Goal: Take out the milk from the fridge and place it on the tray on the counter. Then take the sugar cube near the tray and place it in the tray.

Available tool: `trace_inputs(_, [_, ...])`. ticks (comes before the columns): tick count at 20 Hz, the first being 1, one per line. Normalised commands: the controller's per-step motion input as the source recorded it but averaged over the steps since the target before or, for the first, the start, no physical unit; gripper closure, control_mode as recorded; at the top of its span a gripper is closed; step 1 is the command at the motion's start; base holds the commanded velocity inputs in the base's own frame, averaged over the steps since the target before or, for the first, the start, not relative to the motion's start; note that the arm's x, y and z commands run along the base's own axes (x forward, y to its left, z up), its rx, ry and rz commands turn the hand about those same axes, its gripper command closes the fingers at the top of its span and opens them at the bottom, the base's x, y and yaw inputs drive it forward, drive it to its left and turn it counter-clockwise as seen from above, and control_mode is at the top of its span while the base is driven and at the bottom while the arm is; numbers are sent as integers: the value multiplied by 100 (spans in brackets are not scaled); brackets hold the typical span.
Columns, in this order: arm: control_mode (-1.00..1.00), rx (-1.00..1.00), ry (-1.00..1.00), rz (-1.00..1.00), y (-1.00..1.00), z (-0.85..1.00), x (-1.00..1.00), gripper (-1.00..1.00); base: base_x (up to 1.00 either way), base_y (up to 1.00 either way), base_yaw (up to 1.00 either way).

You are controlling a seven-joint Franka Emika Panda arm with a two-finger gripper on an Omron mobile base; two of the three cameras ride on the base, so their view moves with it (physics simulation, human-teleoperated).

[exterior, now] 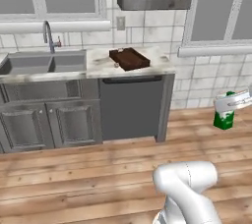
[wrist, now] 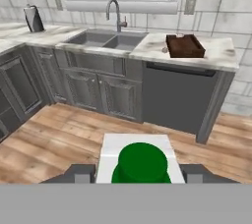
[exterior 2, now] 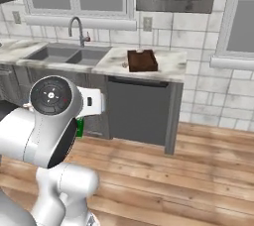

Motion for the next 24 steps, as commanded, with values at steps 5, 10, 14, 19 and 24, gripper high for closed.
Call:
trace_inputs(5, [100, 0, 0, 0, 0, 0, 0, 100, 100, 22, -1])
trace_inputs(10, [100, 0, 0, 0, 0, 0, 0, 100, 100, 57, -5])
trace_inputs(14, [100, 0, 0, 0, 0, 0, 0, 100, 100, 44, -2])
trace_inputs(19, [100, 0, 0, 0, 0, 0, 0, 100, 100, -5, 0])
trace_inputs(24, [100, 0, 0, 0, 0, 0, 0, 100, 100, -2, 0])
